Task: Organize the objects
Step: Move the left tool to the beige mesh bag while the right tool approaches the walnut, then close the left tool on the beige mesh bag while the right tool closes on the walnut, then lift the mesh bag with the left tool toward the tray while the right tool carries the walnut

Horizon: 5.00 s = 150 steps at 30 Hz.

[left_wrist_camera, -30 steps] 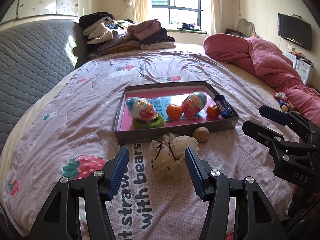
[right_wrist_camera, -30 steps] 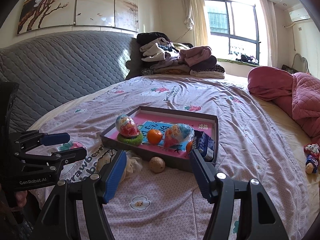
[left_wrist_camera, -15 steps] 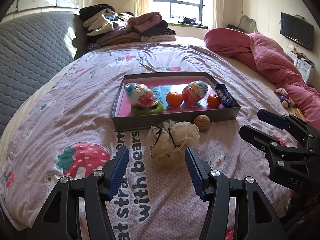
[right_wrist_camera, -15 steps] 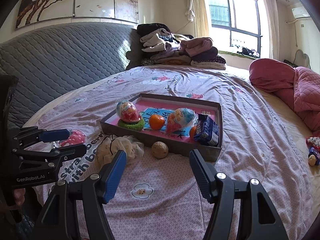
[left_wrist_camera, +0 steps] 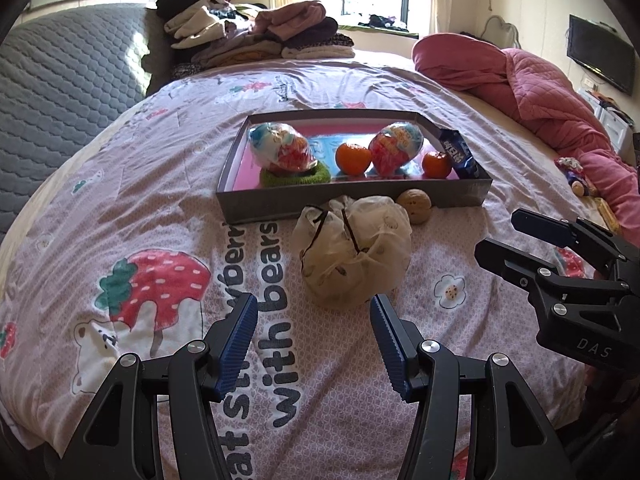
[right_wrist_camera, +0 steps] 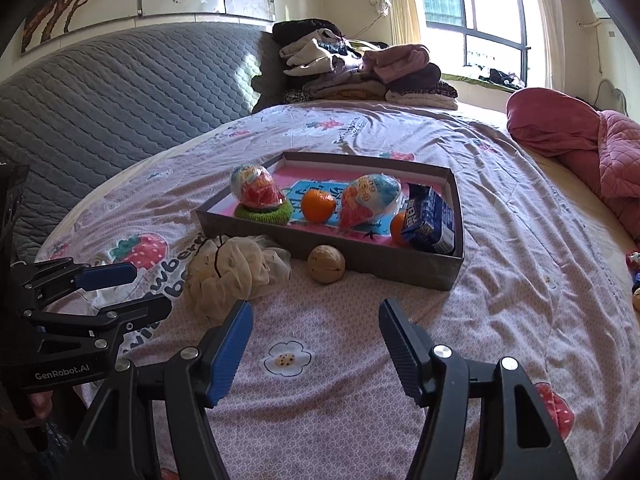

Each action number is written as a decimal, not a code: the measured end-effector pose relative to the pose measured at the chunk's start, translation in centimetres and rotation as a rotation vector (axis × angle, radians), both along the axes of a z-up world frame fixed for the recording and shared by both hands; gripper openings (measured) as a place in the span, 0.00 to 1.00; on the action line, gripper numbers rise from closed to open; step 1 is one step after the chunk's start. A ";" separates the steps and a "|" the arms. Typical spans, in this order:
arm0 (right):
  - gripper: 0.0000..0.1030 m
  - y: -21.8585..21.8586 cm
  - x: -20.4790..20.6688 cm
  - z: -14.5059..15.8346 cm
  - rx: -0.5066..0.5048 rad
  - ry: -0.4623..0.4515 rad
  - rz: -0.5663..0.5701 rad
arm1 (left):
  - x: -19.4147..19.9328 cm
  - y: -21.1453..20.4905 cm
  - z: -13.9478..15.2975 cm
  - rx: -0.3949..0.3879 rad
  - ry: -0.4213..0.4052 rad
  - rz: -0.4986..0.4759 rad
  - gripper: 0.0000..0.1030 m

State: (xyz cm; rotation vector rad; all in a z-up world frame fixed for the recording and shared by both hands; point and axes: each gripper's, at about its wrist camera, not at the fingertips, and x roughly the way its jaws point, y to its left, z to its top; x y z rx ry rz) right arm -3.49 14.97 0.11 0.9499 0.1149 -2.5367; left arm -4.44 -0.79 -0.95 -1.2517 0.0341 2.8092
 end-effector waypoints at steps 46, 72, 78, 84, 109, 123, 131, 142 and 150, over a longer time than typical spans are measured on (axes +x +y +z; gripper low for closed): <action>0.63 -1.7 -5.6 -3.0 0.014 -0.074 -0.100 | -5.6 -0.7 -3.2 0.067 -0.002 0.011 0.58; 0.37 -3.6 -8.9 -4.2 0.021 -0.153 -0.093 | -9.6 -1.8 -4.0 0.145 0.001 -0.011 0.58; 0.30 -3.7 -9.0 -4.3 0.009 -0.158 -0.083 | -10.2 -1.8 -4.2 0.178 0.003 -0.026 0.58; 0.30 -3.5 -9.0 -4.3 -0.002 -0.158 -0.084 | -10.3 -1.6 -4.3 0.207 0.008 -0.055 0.28; 0.30 -3.4 -7.8 -2.6 -0.040 -0.108 -0.048 | -8.2 -2.5 -1.3 0.265 0.097 -0.064 0.12; 0.30 -2.5 -6.9 0.6 -0.094 -0.034 -0.046 | -6.9 -2.1 2.3 0.215 0.160 -0.042 0.12; 0.30 -2.0 -6.2 2.8 -0.123 0.020 -0.043 | -6.8 -1.0 4.5 0.175 0.193 -0.051 0.12; 0.30 -1.4 -7.1 5.5 -0.124 0.096 -0.053 | -8.4 0.4 6.6 0.154 0.226 -0.068 0.12; 0.30 -0.9 -8.4 7.2 -0.113 0.159 -0.063 | -10.5 1.0 7.8 0.143 0.248 -0.072 0.12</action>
